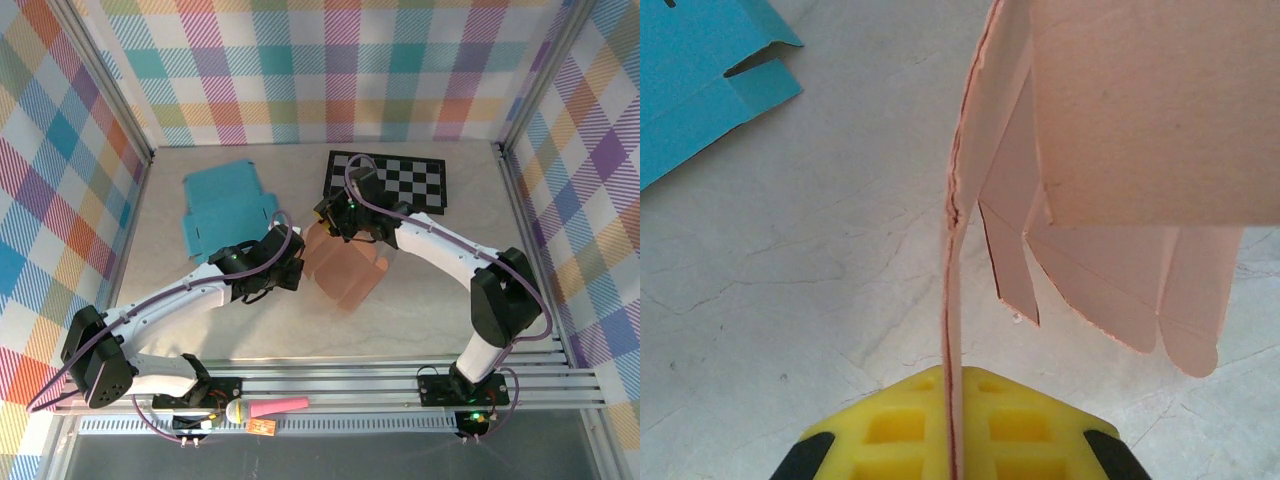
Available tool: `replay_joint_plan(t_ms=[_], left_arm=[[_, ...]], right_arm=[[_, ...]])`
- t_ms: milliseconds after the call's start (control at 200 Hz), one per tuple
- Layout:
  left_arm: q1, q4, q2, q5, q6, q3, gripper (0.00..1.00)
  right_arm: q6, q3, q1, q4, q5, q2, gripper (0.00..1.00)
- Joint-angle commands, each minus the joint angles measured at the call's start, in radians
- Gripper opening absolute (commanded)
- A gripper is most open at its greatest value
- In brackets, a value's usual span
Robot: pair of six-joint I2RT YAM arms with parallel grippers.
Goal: Fold the paper box
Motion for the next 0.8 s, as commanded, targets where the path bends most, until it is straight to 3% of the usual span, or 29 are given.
replay_joint_plan(t_ms=[0, 455, 620, 795], left_arm=[[-0.007, -0.026, -0.027, 0.008, -0.014, 0.034, 0.00], [-0.005, -0.040, -0.020, -0.004, -0.010, 0.043, 0.00], [-0.005, -0.046, -0.028, -0.010, -0.007, 0.042, 0.00], [-0.006, -0.046, -0.035, -0.011, -0.006, 0.036, 0.00]], right_arm=[[0.012, -0.010, 0.005, 0.038, -0.015, -0.043, 0.29], [0.006, -0.015, 0.008, -0.021, -0.008, -0.077, 0.19], [0.006, -0.009, 0.007, -0.052, -0.009, -0.065, 0.26], [-0.012, 0.021, 0.003, -0.087, -0.008, -0.038, 0.26]])
